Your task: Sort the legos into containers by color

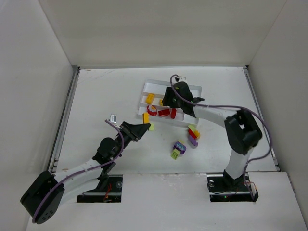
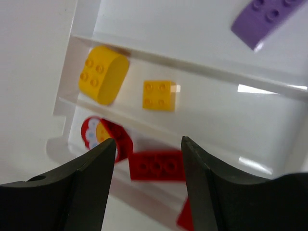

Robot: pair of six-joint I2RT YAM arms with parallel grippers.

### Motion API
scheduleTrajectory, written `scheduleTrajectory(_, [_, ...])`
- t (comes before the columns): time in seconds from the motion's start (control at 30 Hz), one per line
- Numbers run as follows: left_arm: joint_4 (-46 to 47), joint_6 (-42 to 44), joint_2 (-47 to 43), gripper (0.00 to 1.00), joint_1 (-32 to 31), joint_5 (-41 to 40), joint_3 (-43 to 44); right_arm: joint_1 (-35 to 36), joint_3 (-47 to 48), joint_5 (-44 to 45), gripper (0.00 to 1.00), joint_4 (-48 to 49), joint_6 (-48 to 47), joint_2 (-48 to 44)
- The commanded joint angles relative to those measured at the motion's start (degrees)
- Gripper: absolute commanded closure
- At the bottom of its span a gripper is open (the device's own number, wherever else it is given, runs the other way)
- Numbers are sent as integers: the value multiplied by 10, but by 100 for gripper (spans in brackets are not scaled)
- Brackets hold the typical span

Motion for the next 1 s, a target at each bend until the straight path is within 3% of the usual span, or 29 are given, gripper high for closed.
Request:
scheduleTrajectory(0.0, [40,-6,-12,83,4,5,5,5,-101,-21,37,111,21,-148])
scheduleTrajectory(0.17, [51,-39,-22,84,9,-8,8,6,-308,-158,36,294,129,-310])
scheduleTrajectory(0.33, [73,-68,-18,84,8,-27,10,35,-397,-273,28,468,214,-348])
scheduleTrajectory(0.63, [81,-95,-34,84,3,-48,8,100,-445,-338,21,670,279,-327])
scheduleTrajectory(0.97, [107,-105,-18,84,-10,-49,6,117,-421,-351,24,712,304,-263])
